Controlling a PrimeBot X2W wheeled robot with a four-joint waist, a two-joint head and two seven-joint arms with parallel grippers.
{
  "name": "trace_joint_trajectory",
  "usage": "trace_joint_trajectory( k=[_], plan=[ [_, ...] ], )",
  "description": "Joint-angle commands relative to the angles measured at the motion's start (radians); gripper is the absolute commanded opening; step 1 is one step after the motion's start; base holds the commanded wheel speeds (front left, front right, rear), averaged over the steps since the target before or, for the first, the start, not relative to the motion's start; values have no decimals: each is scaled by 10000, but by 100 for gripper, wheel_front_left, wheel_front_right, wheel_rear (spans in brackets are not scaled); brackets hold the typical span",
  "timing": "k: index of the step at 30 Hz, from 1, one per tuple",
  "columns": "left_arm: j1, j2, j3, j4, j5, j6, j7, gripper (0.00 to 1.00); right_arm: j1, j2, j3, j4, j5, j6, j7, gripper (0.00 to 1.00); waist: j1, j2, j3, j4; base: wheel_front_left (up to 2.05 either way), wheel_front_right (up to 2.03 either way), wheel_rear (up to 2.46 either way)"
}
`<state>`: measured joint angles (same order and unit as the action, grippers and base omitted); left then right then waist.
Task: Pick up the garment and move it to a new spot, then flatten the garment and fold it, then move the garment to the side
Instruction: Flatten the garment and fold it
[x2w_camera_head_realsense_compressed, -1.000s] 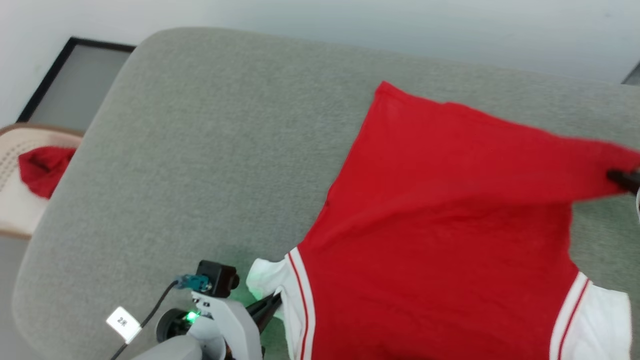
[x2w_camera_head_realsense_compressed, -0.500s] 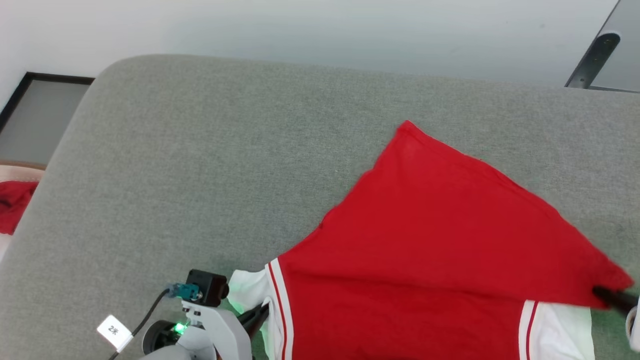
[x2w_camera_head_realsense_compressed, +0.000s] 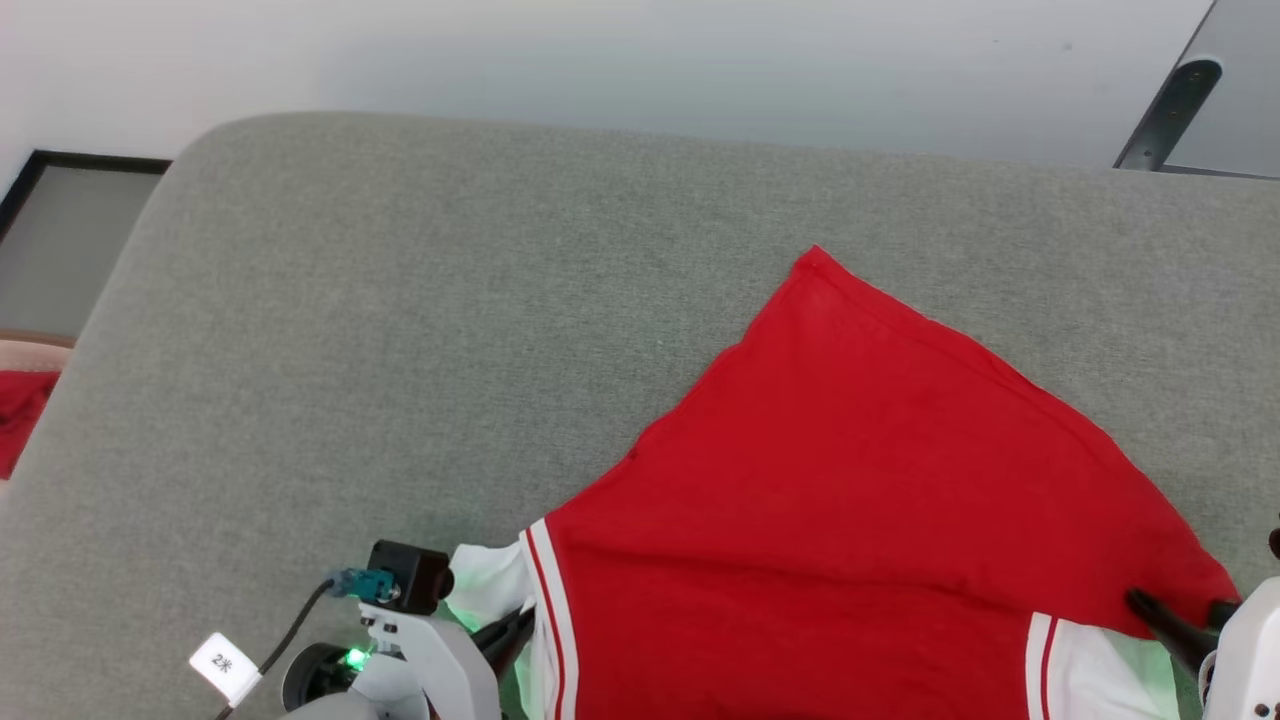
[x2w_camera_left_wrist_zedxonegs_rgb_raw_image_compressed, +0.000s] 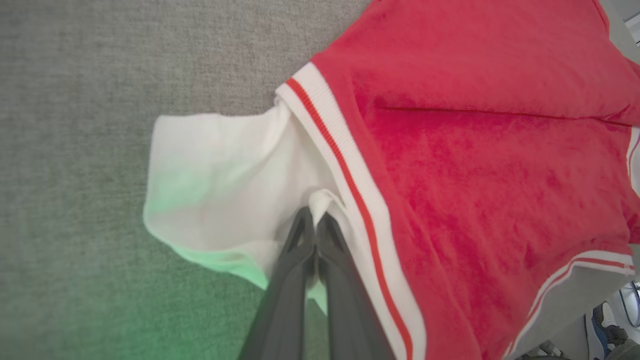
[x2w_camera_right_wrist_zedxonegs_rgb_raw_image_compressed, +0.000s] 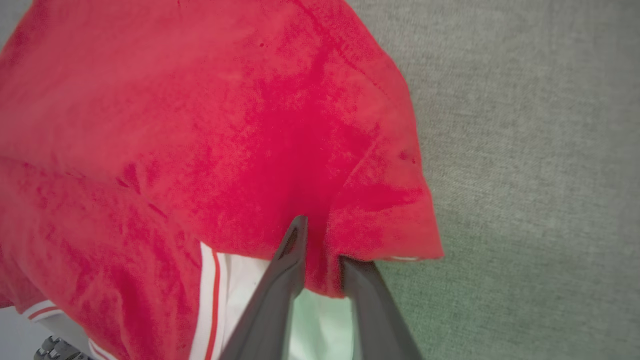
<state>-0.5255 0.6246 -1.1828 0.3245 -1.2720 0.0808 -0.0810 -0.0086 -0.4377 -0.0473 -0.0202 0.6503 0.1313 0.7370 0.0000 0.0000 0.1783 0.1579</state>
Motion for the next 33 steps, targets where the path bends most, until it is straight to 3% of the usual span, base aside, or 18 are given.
trace_joint_trajectory(
  k=[1, 8, 15, 22, 27, 33],
  plan=[
    [157, -65, 0, 11, -73, 55, -31, 0, 130, -60, 39, -127, -219, -7, -205, 100, 0, 0, -9, -50, 0, 0, 0],
    [222, -41, -7, 14, -96, 83, -43, 0, 346, -118, -209, -701, -962, -7, -1684, 100, 0, 0, -169, -153, 0, 0, 0],
    [233, -85, -35, -17, -81, 90, -52, 0, 672, -161, 79, -1575, -1920, -7, -4721, 100, 0, 0, -281, -44, 0, 0, 0],
    [228, -172, -61, -22, -23, 129, -78, 0, 179, -293, 801, -1795, -3054, -7, -6761, 100, 0, 0, -341, 205, 0, 0, 0],
    [196, -277, -109, -30, 41, 111, -62, 0, -657, -350, 1451, -1390, -3125, -7, -7003, 100, 0, 0, -321, 443, 0, 0, 0],
    [-107, -621, -241, 42, 239, -29, 58, 0, -2688, -811, 2668, -201, -2508, -7, -6313, 100, 0, 0, -95, 968, 0, 0, 0]
  ],
)
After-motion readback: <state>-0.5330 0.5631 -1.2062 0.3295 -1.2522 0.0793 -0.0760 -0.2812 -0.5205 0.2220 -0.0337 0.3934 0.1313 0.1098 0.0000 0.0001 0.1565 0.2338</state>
